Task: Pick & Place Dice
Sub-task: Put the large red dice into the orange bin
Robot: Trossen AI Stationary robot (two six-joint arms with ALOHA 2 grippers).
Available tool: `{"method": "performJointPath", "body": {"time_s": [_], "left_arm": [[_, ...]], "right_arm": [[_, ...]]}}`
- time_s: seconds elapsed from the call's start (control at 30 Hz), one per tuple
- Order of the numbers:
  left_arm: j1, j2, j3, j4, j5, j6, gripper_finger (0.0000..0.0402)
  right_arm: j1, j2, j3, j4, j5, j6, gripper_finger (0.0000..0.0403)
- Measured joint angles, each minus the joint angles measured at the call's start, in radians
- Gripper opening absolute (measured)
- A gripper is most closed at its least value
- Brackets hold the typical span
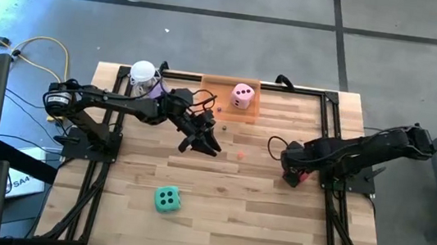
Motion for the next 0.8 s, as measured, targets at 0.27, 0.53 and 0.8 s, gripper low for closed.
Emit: {"method": "performJointPath", "body": {"time_s": [0.27, 0.53, 0.8], "left_arm": [[-0.013, 0.000, 0.000, 0.000, 0.000, 0.000, 0.0155], [-0.013, 0.000, 0.000, 0.000, -0.006, 0.000, 0.0155], [-0.013, 0.000, 0.000, 0.000, -0.006, 0.000, 0.0155]], "right_arm": [[0.030, 0.000, 0.071, 0.023, 0.005, 0.003, 0.0398], [0.053, 0.000, 0.116, -0.029, 0.062, 0.003, 0.0398], [0.053, 0.001, 0.116, -0.063, 0.092, -0.005, 0.0398]]}}
